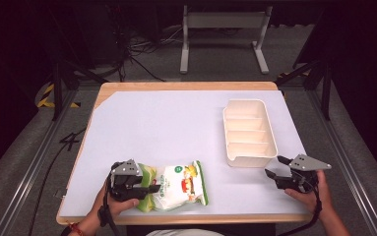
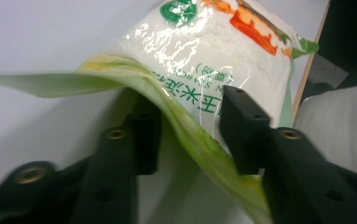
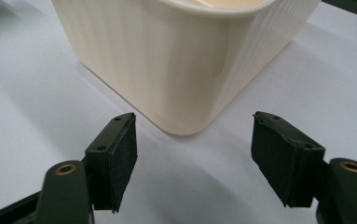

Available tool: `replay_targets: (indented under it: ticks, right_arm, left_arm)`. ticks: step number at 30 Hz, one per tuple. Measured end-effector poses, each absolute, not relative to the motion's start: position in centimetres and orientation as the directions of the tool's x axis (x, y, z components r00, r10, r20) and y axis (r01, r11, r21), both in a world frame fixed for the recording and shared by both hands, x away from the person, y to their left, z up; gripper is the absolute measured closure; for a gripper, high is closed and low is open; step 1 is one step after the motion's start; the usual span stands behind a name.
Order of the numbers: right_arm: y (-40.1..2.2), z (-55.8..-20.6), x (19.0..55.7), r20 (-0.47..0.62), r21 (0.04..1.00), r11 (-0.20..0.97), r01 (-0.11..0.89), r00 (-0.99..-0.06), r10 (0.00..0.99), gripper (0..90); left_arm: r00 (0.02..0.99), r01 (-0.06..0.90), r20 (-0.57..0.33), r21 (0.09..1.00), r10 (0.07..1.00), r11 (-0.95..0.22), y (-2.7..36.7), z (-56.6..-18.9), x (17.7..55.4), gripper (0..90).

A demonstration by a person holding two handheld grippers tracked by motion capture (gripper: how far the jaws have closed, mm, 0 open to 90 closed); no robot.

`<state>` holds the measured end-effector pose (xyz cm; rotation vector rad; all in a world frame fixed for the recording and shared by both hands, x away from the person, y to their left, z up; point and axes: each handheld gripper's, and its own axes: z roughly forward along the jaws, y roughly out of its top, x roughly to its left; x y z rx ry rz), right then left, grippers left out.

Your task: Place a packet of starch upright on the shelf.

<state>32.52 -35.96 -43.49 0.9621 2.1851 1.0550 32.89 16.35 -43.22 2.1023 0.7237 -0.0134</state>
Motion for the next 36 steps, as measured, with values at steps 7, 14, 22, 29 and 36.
replay_targets:
  ticks: [7, 14, 22, 29, 36]
  right_arm:
    - [-36.0, -43.5, 32.5, -0.143, 0.818, 0.439, 0.371, -0.608, 0.781, 31.3]
    - [-36.1, -43.4, 32.5, -0.142, 0.821, 0.435, 0.369, -0.607, 0.782, 31.1]
    - [-36.3, -43.4, 32.4, -0.137, 0.825, 0.427, 0.37, -0.602, 0.787, 30.9]
    - [-36.4, -43.4, 32.5, -0.135, 0.826, 0.426, 0.368, -0.605, 0.785, 30.7]
    - [-36.4, -43.4, 32.5, -0.132, 0.828, 0.422, 0.369, -0.603, 0.787, 30.4]
  left_arm:
    - [0.838, 0.442, -0.155, 0.755, 0.524, -0.484, 15.4, -42.3, 34.0, 89.0]
    - [0.876, 0.305, -0.033, 0.81, 0.481, -0.501, 13.1, -39.1, 35.1, 89.2]
    - [0.904, 0.168, 0.09, 0.824, 0.418, -0.54, 10.1, -35.8, 35.5, 89.2]
    - [0.903, 0.081, 0.175, 0.826, 0.392, -0.557, 8.9, -33.4, 35.7, 89.2]
    - [0.893, 0.02, 0.239, 0.826, 0.381, -0.563, 8.0, -31.7, 36.1, 89.3]
